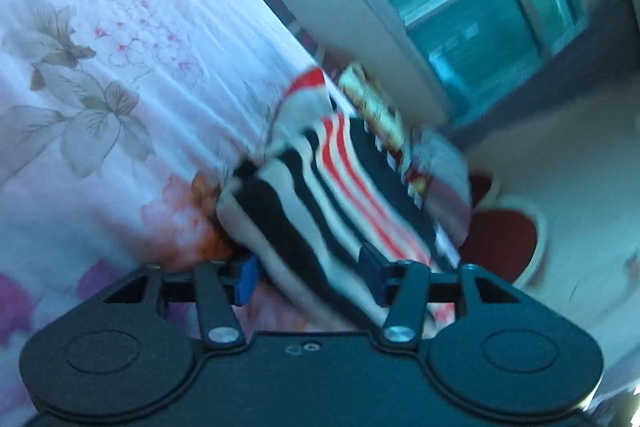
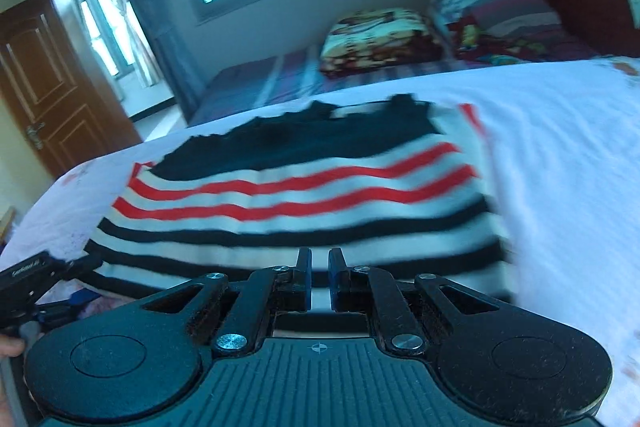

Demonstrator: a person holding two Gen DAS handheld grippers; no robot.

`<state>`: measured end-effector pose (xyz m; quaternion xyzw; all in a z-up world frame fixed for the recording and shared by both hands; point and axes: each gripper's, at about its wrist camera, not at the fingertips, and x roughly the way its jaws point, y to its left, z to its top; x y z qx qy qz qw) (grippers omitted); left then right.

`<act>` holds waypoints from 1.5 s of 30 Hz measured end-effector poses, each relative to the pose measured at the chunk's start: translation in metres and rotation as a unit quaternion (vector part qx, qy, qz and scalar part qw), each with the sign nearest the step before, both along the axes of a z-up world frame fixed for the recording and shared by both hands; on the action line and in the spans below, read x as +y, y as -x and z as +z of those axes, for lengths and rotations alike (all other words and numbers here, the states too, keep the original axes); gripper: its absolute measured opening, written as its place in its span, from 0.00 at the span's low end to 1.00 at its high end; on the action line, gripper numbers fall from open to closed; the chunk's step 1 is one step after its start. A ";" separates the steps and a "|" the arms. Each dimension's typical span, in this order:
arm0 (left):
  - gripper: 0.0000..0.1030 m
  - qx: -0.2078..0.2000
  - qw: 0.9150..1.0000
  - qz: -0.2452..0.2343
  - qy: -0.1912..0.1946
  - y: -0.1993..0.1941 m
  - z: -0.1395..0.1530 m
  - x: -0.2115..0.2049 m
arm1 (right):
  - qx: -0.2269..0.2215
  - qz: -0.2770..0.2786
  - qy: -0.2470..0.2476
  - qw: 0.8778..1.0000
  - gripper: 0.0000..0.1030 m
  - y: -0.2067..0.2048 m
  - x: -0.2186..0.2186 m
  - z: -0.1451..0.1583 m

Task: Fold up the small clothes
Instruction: 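Grasp the side edge with the left tool and fold it lengthwise over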

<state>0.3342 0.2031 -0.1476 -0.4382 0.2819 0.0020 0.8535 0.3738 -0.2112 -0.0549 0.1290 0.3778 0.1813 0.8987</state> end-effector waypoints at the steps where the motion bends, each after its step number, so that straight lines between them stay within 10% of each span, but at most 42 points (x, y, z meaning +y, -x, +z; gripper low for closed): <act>1: 0.42 -0.001 1.000 0.005 0.005 -0.006 -0.002 0.001 | -0.001 0.005 0.000 1.000 0.08 -0.009 0.010 -0.002; 7: 0.15 0.009 1.000 0.002 0.016 -0.035 -0.010 0.006 | -0.003 0.022 0.005 1.000 0.08 -0.053 0.058 -0.025; 16: 0.13 -0.032 0.998 0.000 0.054 -0.026 -0.025 0.016 | -0.089 0.093 0.121 0.984 0.08 -0.050 0.108 -0.055; 24: 0.13 -0.047 0.997 0.002 0.058 -0.020 -0.029 0.014 | -0.078 0.060 0.076 0.992 0.08 -0.053 0.096 -0.064; 33: 0.12 -0.092 0.995 -0.040 -0.030 -0.033 0.055 -0.032 | -0.122 0.089 0.135 0.979 0.07 -0.041 0.105 -0.064; 40: 0.12 -0.101 0.958 -0.175 -0.202 -0.073 0.128 -0.162 | -0.032 -0.052 -0.098 0.993 0.07 -0.058 -0.030 -0.036; 45: 0.17 -0.045 0.919 -0.271 -0.284 -0.103 0.091 -0.282 | 0.018 -0.110 -0.167 0.980 0.16 -0.050 -0.143 -0.032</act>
